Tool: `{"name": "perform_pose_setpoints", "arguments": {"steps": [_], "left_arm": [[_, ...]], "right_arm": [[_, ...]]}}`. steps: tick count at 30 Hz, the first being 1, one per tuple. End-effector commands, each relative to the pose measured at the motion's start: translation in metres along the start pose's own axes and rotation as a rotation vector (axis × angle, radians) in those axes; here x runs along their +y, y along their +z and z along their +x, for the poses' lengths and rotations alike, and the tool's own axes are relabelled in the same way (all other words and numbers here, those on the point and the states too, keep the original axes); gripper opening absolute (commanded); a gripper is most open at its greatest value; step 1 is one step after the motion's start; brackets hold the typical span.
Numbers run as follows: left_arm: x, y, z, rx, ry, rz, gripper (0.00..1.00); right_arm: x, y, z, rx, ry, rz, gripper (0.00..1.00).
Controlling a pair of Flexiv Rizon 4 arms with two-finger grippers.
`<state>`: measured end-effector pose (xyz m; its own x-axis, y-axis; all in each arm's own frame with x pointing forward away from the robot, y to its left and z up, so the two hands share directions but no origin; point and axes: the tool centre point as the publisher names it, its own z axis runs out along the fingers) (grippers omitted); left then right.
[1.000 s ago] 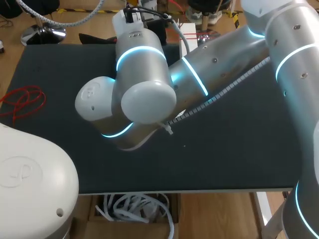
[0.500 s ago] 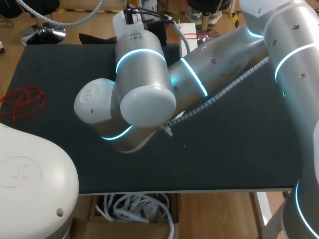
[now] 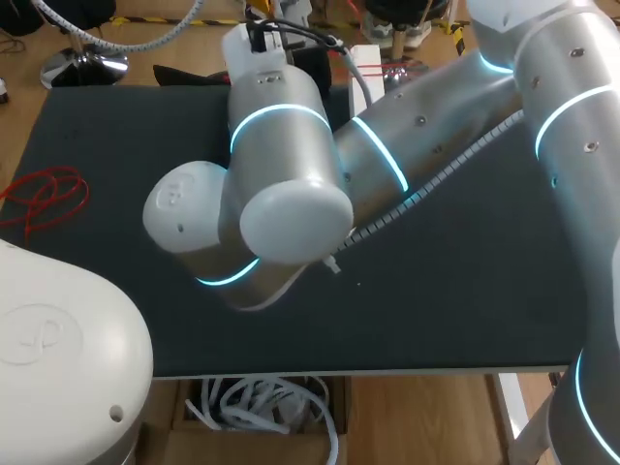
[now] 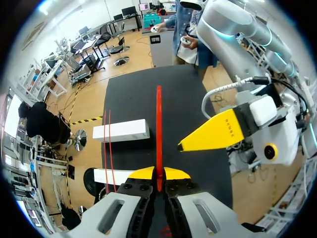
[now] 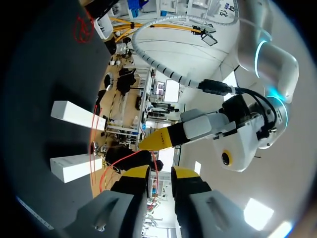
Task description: Grab the tape and strap the tape.
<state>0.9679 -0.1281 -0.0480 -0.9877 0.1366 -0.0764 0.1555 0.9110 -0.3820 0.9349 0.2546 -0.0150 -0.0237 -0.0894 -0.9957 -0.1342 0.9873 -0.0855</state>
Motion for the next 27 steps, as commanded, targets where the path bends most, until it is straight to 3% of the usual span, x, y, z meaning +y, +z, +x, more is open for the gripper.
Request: {"name": "perform_pose_setpoints", "arguments": {"steps": [1,4,7,8,9,19,27], "left_arm": [[0.000,0.000,0.000,0.000,-0.001,-0.003,0.00],[0.000,0.000,0.000,0.000,-0.001,-0.003,0.00],[0.000,0.000,0.000,0.000,-0.001,-0.003,0.00],[0.000,0.000,0.000,0.000,-0.001,-0.003,0.00],[0.000,0.000,0.000,0.000,-0.001,-0.003,0.00],[0.000,0.000,0.000,0.000,-0.001,-0.003,0.00],[0.000,0.000,0.000,0.000,-0.001,-0.003,0.00]], "right_arm": [[-0.011,-0.011,-0.007,0.011,0.013,-0.007,0.29],[-0.023,-0.014,-0.011,0.009,0.029,0.003,0.47],[-0.036,-0.014,-0.014,0.003,0.036,0.009,0.58],[-0.042,-0.013,-0.015,-0.001,0.039,0.009,0.72],[-0.046,-0.013,-0.016,-0.003,0.040,0.009,0.76],[-0.097,-0.004,-0.018,-0.015,0.056,0.020,0.77],[-0.145,0.011,-0.021,-0.025,0.082,0.028,1.00]]}}
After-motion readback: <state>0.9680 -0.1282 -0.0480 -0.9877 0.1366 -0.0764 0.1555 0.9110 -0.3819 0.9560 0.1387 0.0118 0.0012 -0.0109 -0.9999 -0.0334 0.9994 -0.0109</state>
